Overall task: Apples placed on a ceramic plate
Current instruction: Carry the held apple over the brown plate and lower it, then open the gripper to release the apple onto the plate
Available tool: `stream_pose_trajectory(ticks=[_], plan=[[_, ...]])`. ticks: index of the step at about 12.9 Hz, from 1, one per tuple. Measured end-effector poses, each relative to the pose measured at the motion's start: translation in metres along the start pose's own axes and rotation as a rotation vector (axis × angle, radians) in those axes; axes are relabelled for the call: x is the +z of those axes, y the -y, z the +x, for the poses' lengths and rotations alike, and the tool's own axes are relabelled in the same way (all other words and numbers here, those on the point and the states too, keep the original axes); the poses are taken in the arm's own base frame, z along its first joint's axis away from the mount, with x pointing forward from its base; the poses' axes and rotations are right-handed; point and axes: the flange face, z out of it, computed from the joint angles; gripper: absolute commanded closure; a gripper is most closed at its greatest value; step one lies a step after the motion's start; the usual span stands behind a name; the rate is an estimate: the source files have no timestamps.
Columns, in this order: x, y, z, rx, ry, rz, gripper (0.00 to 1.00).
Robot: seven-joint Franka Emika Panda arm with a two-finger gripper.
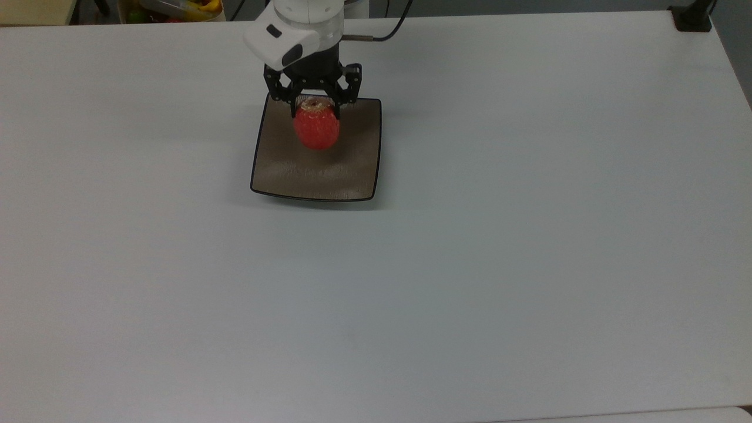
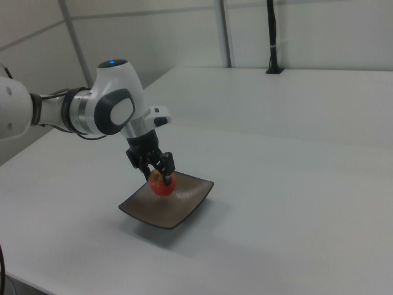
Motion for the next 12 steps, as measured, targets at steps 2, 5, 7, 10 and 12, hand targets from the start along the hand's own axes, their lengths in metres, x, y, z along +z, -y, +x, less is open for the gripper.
stream_pose_trajectory(ticks=[2, 5, 7, 10, 12], plan=[[0.019, 0.004, 0.004, -0.008, 0.016, 0.000, 0.09], [0.026, 0.007, 0.005, -0.011, 0.025, 0.000, 0.00], [0.025, 0.007, 0.006, -0.011, 0.022, 0.000, 0.00], [0.022, 0.007, 0.008, -0.011, 0.015, 0.000, 0.00], [0.016, 0.006, 0.010, -0.010, 0.003, 0.001, 0.00]])
